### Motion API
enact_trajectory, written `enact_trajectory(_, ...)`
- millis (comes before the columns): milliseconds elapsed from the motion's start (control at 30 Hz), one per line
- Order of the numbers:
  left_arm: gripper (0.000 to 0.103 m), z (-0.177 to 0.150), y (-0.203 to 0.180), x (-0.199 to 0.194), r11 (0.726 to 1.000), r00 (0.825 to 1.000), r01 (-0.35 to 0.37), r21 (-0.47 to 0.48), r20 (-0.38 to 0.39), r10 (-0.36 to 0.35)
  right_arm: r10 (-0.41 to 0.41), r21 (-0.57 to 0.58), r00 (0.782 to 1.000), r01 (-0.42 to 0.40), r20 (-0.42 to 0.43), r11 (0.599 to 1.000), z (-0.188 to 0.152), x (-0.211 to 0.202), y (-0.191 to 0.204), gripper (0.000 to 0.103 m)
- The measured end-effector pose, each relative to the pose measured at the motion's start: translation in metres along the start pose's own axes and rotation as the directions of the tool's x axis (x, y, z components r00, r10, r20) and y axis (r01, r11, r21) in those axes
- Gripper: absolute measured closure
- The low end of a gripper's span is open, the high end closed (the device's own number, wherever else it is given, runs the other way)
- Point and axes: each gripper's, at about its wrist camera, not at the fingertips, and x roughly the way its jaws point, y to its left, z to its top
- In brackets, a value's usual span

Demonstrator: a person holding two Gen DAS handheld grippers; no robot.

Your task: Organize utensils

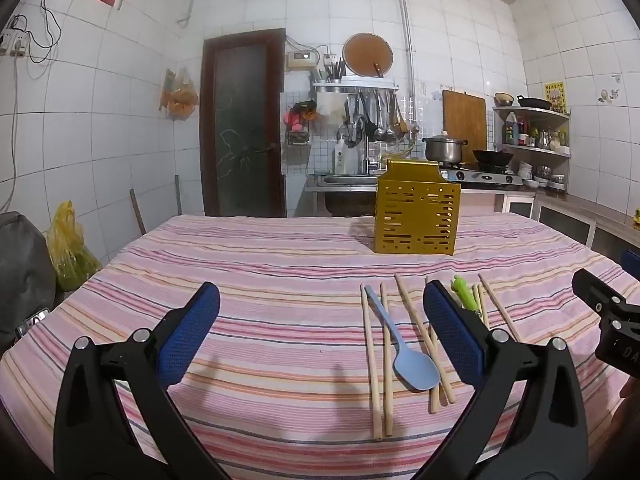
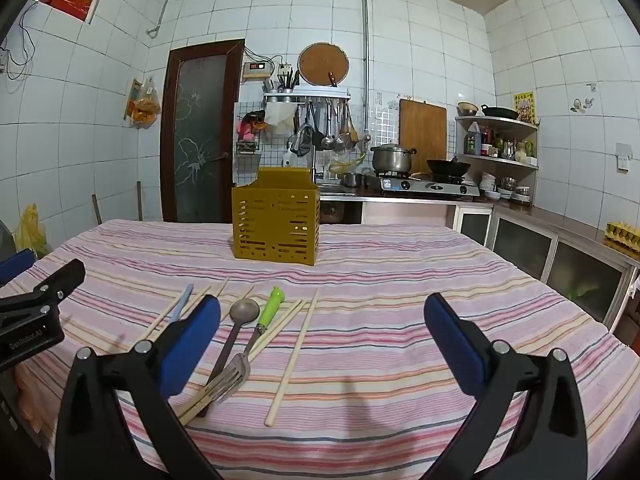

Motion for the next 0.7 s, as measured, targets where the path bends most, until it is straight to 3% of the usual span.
enact_trajectory(700, 0.005, 0.0014, -0.0027, 0.0001, 1.0, 1.0, 0.003, 0.001, 0.011, -0.003, 0.0, -0.006, 1.0, 0.0, 0.006, 1.0, -0.0043, -0.0001, 0.0019, 0.004)
